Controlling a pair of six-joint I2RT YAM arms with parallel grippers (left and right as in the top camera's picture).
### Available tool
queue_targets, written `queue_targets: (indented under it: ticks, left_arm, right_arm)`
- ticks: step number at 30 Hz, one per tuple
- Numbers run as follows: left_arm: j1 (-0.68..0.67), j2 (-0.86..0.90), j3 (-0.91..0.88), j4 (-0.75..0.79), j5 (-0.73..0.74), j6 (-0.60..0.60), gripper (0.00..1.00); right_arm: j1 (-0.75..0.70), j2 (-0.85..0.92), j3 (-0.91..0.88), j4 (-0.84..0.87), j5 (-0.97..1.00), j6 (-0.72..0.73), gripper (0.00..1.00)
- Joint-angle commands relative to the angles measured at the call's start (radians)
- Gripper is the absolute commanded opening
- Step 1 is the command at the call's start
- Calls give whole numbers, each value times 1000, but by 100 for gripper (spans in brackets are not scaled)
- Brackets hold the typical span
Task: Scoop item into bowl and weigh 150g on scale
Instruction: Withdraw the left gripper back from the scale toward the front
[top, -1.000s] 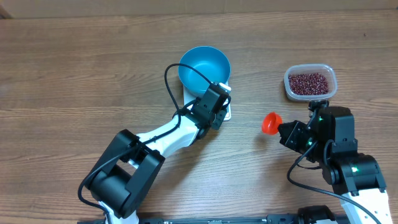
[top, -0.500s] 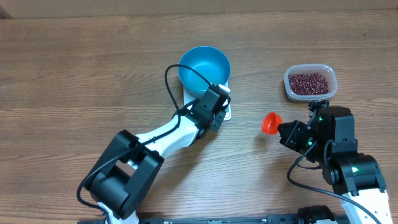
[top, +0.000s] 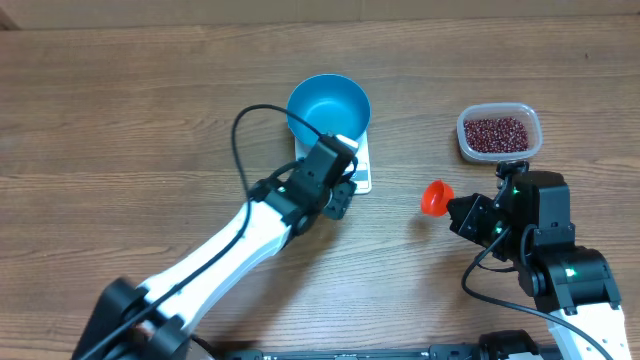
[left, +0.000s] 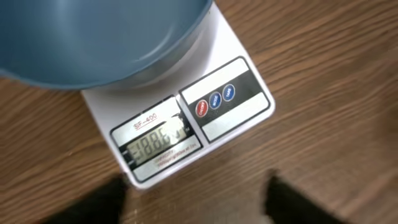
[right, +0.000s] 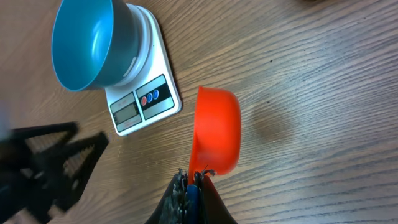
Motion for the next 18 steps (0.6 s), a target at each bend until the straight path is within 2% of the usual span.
queue_targets:
  ticks: [1, 8, 18]
  left_arm:
    - [4, -91, 5, -42, 21, -29, 99]
    - [4, -265, 5, -182, 20, -29, 100]
    - [4, -438, 5, -289, 16, -29, 99]
  right_arm:
    - [4, -3, 32, -2, -3, -4, 4]
    - [4, -3, 32, -36, -3, -5, 4]
    - [4, -3, 32, -40, -3, -13, 4]
